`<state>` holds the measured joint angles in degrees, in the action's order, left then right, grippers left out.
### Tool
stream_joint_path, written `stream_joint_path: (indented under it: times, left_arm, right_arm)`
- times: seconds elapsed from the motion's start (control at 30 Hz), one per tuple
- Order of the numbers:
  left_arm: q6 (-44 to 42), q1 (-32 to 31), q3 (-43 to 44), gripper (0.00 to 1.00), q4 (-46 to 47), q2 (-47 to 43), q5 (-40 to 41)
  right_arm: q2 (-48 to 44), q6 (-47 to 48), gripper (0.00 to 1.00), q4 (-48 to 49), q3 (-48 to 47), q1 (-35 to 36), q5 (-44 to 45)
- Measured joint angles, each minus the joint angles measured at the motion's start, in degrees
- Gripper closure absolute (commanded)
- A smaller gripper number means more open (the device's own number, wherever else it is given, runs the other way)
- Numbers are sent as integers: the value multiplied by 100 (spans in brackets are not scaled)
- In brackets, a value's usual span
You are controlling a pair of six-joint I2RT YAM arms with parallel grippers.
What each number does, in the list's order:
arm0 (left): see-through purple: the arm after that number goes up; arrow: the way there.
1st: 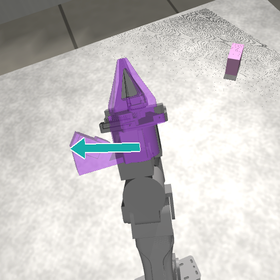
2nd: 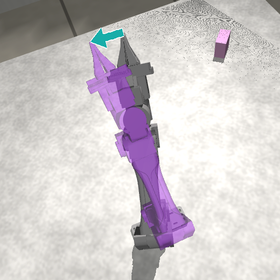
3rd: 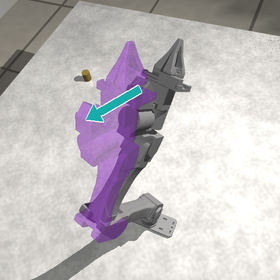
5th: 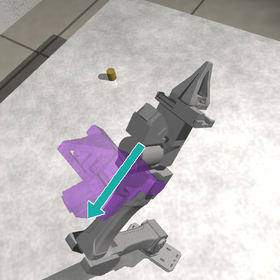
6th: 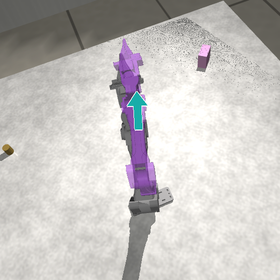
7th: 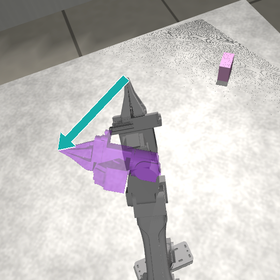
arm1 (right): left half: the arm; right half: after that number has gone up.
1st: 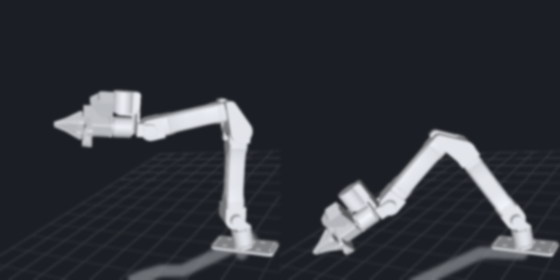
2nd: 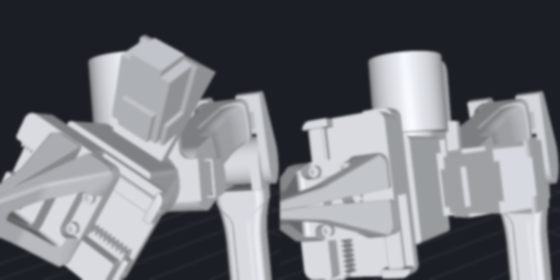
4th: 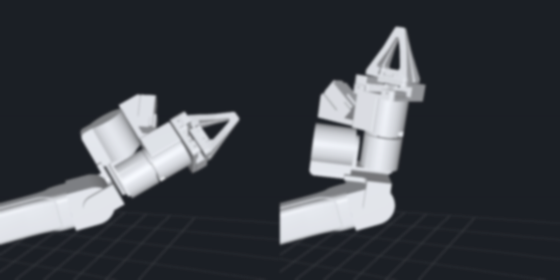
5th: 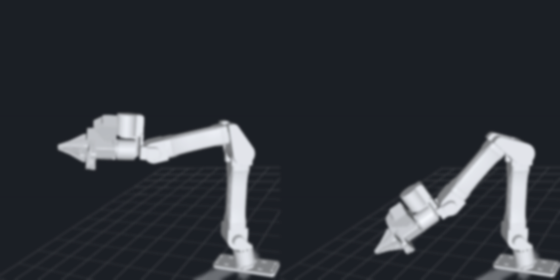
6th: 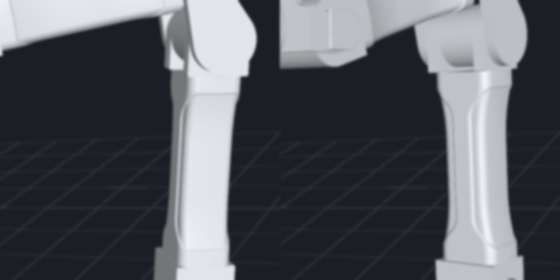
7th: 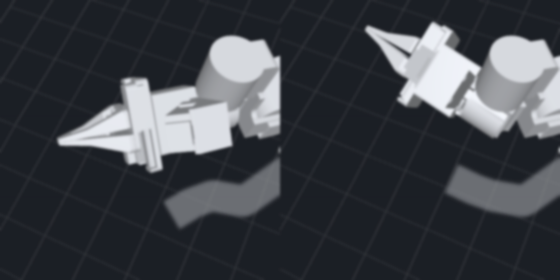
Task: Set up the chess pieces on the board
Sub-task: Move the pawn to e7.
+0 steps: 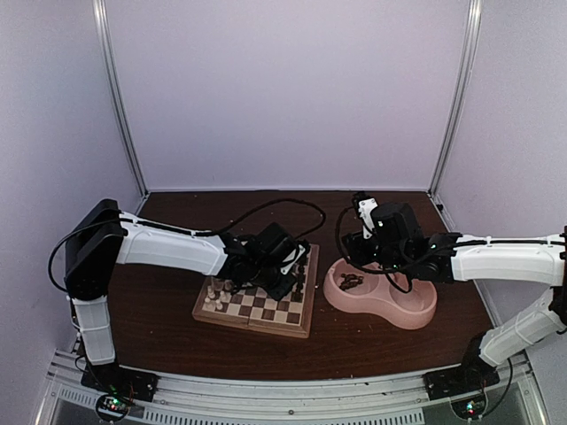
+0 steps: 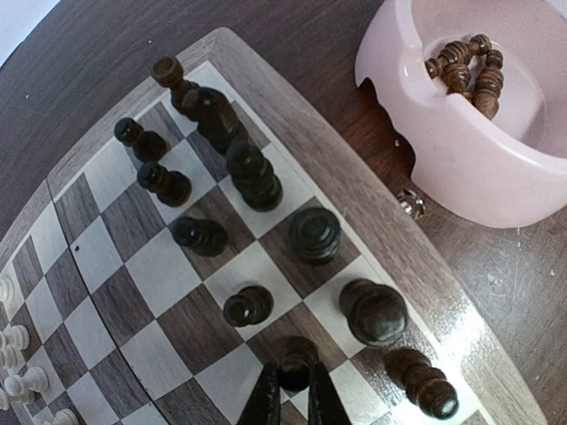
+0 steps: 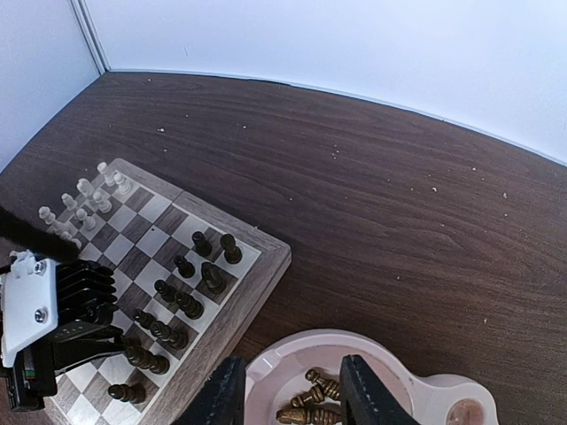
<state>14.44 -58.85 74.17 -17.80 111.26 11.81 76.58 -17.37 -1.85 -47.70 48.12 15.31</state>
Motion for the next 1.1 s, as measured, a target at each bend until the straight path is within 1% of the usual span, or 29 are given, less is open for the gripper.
stream_joint_path:
  times: [0.13, 0.2, 0.37, 0.43, 0.63, 0.77, 0.83, 1.03, 1.1]
  left_arm:
    - [-2, 0, 33, 92, -2, 11, -2]
    - [-2, 0, 33, 88, -13, 11, -4]
    - [-9, 0, 44, 75, -26, 11, -4]
    - [-20, 0, 46, 73, -28, 13, -4]
    - [-22, 0, 46, 74, -28, 13, -2]
    - [-22, 0, 46, 82, -28, 13, -11]
    - [-22, 0, 46, 85, -28, 13, -24]
    - [-24, 0, 46, 85, -28, 13, -35]
    - [-24, 0, 46, 84, -26, 11, -35]
  right_arm:
    - [0, 2, 61, 0, 0, 0, -4]
    - [0, 0, 62, 0, 0, 0, -7]
    - [0, 0, 61, 0, 0, 0, -7]
    - [0, 0, 61, 0, 0, 0, -7]
    - [0, 0, 61, 0, 0, 0, -7]
    - [0, 0, 61, 0, 0, 0, -7]
    - [0, 0, 62, 0, 0, 0, -7]
    - [0, 0, 62, 0, 0, 0, -9]
    - [0, 0, 62, 0, 0, 0, -9]
